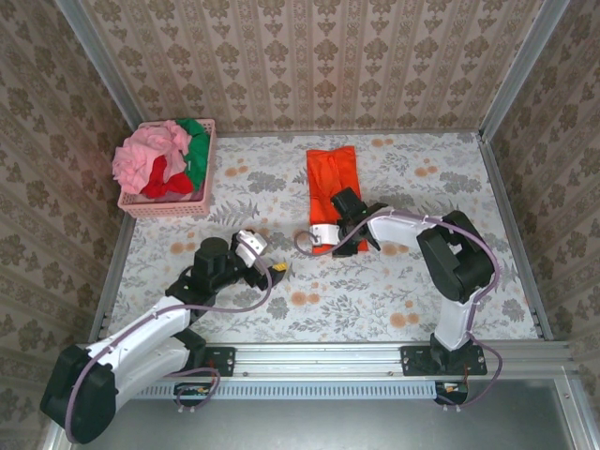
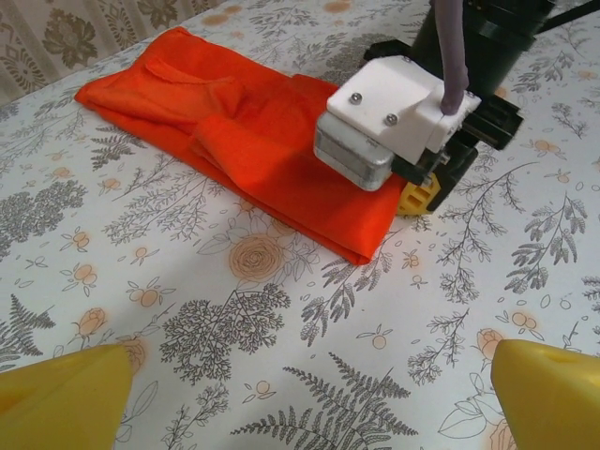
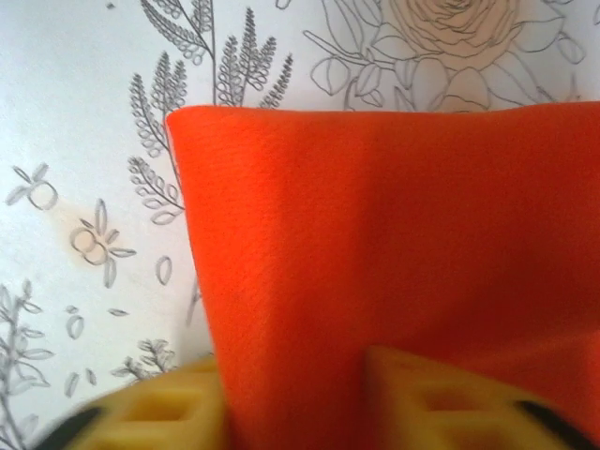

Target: Fold and stack the t-shirts

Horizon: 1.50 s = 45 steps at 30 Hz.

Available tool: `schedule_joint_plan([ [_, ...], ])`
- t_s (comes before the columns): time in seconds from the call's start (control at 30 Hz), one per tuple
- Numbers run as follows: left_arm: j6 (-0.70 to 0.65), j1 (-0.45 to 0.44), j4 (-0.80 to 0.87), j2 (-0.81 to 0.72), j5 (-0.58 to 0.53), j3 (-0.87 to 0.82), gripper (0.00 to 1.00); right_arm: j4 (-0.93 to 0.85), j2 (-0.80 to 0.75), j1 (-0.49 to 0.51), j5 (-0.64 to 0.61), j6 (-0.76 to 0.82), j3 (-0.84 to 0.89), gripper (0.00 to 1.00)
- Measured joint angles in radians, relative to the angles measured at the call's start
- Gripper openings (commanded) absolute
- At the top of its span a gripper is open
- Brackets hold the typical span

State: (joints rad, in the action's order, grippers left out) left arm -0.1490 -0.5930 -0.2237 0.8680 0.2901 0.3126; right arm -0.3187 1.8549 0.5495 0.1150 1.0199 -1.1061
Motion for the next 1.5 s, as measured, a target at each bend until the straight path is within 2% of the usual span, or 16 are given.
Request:
schedule_joint_plan([
  [0.17,0.018,0.015,0.013,0.0,-0.002,0.0,1.0,0.093,-0.021,0.03,-0.066,0.001,0.043,0.0],
  [0.3,0.027,0.029,0.014,0.001,-0.002,0.0,1.0,0.075,-0.111,0.067,-0.084,-0.025,0.133,0.0],
  [0.63,0.03,0.032,0.013,0.018,0.01,0.0,1.0,-0.176,-0.43,0.235,-0.071,-0.213,0.248,0.0],
  [0.77,0.03,0.031,0.002,0.036,0.026,0.0,1.0,-0.312,-0.556,0.291,-0.059,-0.294,0.253,0.0],
  [0.9,0.029,0.026,-0.009,0.07,0.037,0.005,1.0,-0.443,-0.611,0.312,-0.052,-0.323,0.219,0.0],
  [1.1,0.014,0.017,-0.014,0.134,0.056,0.035,1.0,-0.59,-0.56,0.271,-0.058,-0.247,0.049,0.0],
  [1.27,0.01,0.01,-0.034,0.187,0.067,0.053,1.0,-0.665,-0.404,0.145,-0.055,-0.13,-0.158,0.0],
  [1.5,0.011,0.005,-0.054,0.207,0.073,0.054,1.0,-0.729,-0.167,0.032,-0.021,0.005,-0.375,0.0],
])
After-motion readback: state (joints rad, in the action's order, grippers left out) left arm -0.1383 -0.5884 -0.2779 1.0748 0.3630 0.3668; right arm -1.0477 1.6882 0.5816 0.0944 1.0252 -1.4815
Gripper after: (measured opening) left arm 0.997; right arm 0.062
